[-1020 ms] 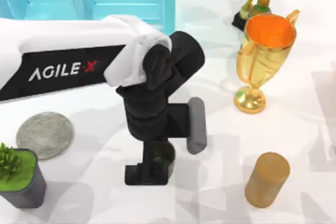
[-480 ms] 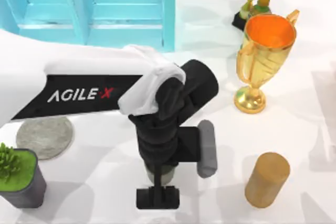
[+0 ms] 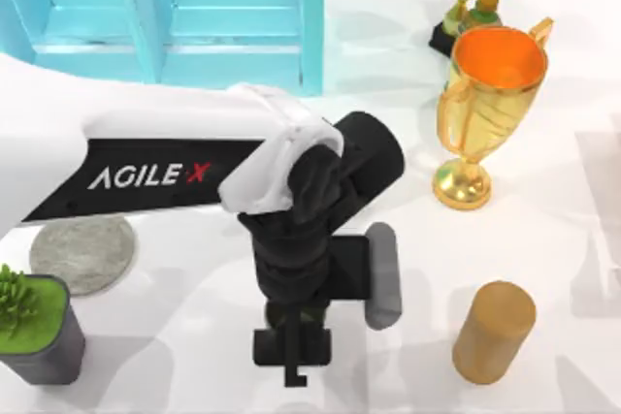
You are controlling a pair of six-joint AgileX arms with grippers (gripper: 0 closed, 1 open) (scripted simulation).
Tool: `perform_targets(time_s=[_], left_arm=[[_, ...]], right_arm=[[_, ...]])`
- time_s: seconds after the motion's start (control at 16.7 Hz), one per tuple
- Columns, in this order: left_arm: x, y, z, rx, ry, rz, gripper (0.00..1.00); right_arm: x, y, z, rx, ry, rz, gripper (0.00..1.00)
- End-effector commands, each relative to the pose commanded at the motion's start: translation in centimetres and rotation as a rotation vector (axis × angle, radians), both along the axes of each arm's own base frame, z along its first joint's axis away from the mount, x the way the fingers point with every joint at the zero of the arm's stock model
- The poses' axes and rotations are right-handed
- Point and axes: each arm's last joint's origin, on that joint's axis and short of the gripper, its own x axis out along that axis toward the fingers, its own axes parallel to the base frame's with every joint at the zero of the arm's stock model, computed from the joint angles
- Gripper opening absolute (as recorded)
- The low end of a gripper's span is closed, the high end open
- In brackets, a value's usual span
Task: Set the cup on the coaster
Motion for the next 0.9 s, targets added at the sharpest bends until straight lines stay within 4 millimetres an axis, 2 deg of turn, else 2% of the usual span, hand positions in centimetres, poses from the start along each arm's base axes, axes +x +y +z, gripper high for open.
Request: perform_targets(time_s=[0.24, 0.9], left_arm=[[0.0, 0.0, 0.0, 0.0, 0.0, 0.0, 0.02], [0.42, 0.32, 0.17, 0.001, 0.002, 0.026, 0.0]], right_arm=[[0.0, 0.0, 0.0, 0.0, 0.0, 0.0, 1.0], [0.0, 0.0, 0.0, 0.0, 0.0, 0.0, 1.0]])
